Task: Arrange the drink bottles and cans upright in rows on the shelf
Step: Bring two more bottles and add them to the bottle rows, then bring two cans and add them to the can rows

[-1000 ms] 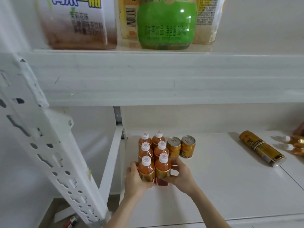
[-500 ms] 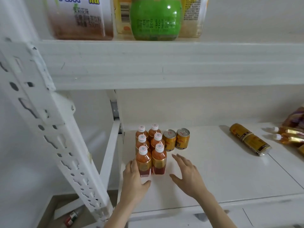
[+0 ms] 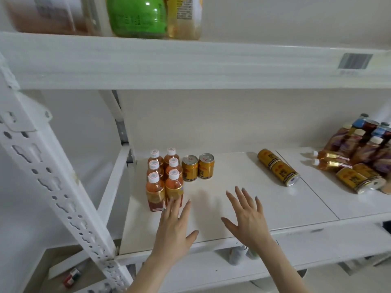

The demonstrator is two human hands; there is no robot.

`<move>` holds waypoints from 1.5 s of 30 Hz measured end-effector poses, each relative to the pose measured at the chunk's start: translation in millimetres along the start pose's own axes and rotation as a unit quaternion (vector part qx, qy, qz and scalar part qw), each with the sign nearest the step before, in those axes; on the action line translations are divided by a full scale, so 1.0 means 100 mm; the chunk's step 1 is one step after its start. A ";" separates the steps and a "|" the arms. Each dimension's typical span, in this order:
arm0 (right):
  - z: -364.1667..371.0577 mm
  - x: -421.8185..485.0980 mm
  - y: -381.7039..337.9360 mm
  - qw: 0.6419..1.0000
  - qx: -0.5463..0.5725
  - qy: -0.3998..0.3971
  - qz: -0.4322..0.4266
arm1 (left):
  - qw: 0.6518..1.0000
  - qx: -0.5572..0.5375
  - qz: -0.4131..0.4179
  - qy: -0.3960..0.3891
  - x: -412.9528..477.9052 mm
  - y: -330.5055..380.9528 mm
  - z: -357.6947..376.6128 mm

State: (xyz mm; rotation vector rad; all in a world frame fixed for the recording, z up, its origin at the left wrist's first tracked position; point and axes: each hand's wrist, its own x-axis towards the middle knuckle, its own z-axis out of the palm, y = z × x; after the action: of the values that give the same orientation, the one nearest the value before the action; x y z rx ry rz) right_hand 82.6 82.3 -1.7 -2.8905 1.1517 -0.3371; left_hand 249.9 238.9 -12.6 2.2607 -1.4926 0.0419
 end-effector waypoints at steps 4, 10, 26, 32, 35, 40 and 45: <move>-0.08 -0.02 0.37 1.000 -0.011 0.003 0.002 | 1.000 -0.002 0.000 -0.005 0.13 0.34 0.15; -0.19 0.00 1.05 0.999 -0.006 -0.001 -0.037 | 0.999 0.002 -0.043 0.001 0.41 0.93 0.49; -0.37 -0.08 2.58 0.999 0.039 0.002 0.009 | 0.999 -0.026 -0.041 -0.022 0.96 2.14 0.94; -0.40 0.24 3.13 0.997 0.071 -0.002 0.041 | 0.995 -0.069 -0.057 -0.039 1.33 2.48 1.07; -0.40 0.51 3.41 0.996 0.081 -0.023 0.040 | 0.992 -0.084 -0.083 -0.036 1.64 2.65 1.19; -0.33 0.95 3.73 0.991 0.113 -0.072 0.014 | 0.985 -0.105 -0.133 -0.025 2.24 2.89 1.41; -0.20 1.29 3.80 0.981 0.158 -0.109 -0.005 | 0.978 -0.117 -0.174 -0.008 2.77 2.99 1.56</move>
State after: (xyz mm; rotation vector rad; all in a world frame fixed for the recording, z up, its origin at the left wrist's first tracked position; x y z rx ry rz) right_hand -88.4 -281.6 8.4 -2.5809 0.9522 -0.1771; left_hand 70.3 -157.8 16.4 2.2930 -1.0263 -0.2439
